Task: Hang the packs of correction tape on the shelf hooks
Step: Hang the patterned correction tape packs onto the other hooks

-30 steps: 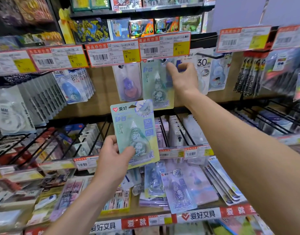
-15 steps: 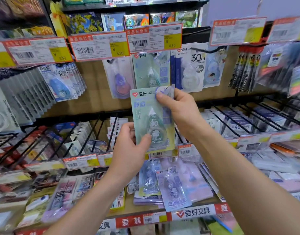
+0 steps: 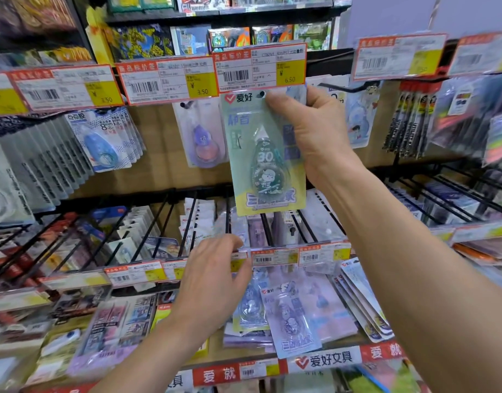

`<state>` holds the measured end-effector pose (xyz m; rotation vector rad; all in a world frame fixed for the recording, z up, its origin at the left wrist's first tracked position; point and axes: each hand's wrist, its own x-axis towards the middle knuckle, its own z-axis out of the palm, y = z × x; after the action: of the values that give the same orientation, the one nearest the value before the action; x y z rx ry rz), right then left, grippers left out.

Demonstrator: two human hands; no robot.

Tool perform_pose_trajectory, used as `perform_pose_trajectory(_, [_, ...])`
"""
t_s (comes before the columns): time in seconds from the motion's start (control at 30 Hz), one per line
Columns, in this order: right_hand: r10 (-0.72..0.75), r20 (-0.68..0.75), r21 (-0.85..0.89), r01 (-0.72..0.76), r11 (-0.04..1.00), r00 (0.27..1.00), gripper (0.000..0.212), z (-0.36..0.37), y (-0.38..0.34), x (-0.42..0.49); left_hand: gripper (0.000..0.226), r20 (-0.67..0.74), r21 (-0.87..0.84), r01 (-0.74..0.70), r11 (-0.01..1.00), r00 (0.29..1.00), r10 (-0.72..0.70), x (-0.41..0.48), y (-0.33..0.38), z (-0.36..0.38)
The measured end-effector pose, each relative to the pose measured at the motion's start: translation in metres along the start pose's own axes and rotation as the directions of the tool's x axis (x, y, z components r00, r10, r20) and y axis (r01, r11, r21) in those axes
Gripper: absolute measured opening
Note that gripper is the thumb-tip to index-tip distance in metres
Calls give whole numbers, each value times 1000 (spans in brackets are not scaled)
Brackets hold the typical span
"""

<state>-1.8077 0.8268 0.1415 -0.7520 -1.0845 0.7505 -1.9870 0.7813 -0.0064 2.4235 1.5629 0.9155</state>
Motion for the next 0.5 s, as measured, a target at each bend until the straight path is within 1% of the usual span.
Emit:
perform_pose_trajectory(0.07, [11, 5, -6, -11, 1000, 1000, 2, 2, 1, 3, 26, 10, 28, -12, 1000, 1000, 11, -1, -1, 0])
perform_pose_trajectory(0.13, [26, 11, -22, -26, 999, 1000, 9, 2, 2, 6, 26, 20, 39, -10, 999, 1000, 9, -1, -2, 0])
perform_pose_trajectory(0.2, [33, -6, -65, -34, 997, 999, 11, 1, 5, 10, 28, 37, 50, -12, 999, 999, 11, -2, -2, 1])
perform_pose_trajectory(0.23, [23, -25, -109, -25, 994, 999, 10, 1, 7, 14, 29, 41, 57, -20, 998, 999, 17, -3, -3, 1])
perform_pose_trajectory(0.27, [7, -52, -165, -15, 986, 999, 16, 1, 9, 17, 30, 40, 63, -29, 998, 999, 26, -3, -3, 1])
perform_pose_trajectory(0.33, [-25, -96, -280, -3, 960, 995, 36, 2, 15, 24, 32, 37, 73, -44, 996, 998, 41, -3, -3, 2])
perform_pose_trajectory(0.5, [-103, -171, -524, -2, 852, 980, 30, 7, 25, 47, 32, 37, 84, -53, 995, 998, 50, -4, -4, 2])
